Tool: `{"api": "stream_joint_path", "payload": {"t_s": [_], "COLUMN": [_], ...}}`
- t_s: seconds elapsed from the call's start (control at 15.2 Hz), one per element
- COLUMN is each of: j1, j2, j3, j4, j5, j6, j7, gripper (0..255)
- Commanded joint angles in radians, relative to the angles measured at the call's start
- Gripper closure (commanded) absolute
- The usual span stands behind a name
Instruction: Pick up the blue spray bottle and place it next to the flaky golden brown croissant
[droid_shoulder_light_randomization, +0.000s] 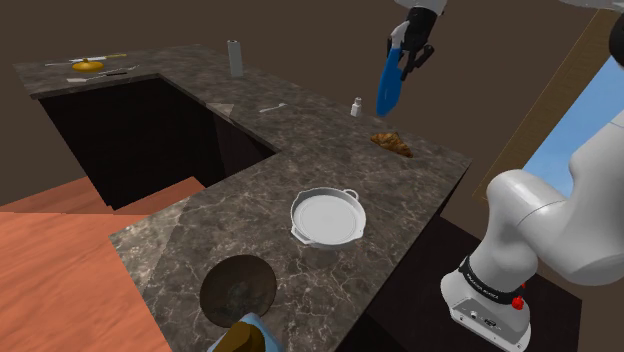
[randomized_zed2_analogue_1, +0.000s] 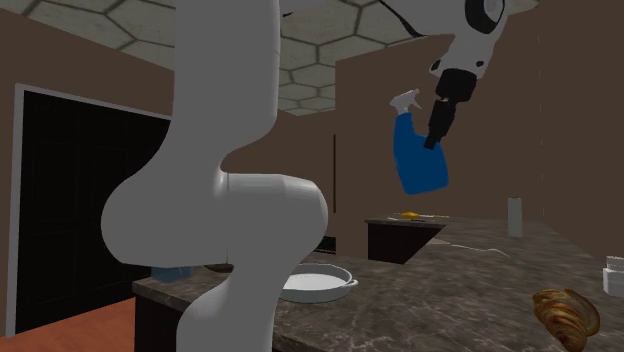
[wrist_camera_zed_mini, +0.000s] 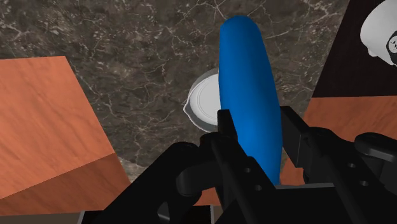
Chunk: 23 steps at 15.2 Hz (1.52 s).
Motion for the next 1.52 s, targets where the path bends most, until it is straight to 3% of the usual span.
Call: {"api": "stream_joint_path", "payload": {"t_s": [0.0, 0.66, 1.45], "j1": [-0.014, -0.046, -0.041], "j2": [-0.015, -0.047, -0.037], "j3": [0.019, 0.042, 0.005], "j4": [-0.037, -0.19, -0.339], "j5": [-0.012, -0.041, -0.039], "j6": [0.03, 0.162, 0.313], "j7": [0.003, -0.013, -0.06], "gripper": [255, 255, 255]}}
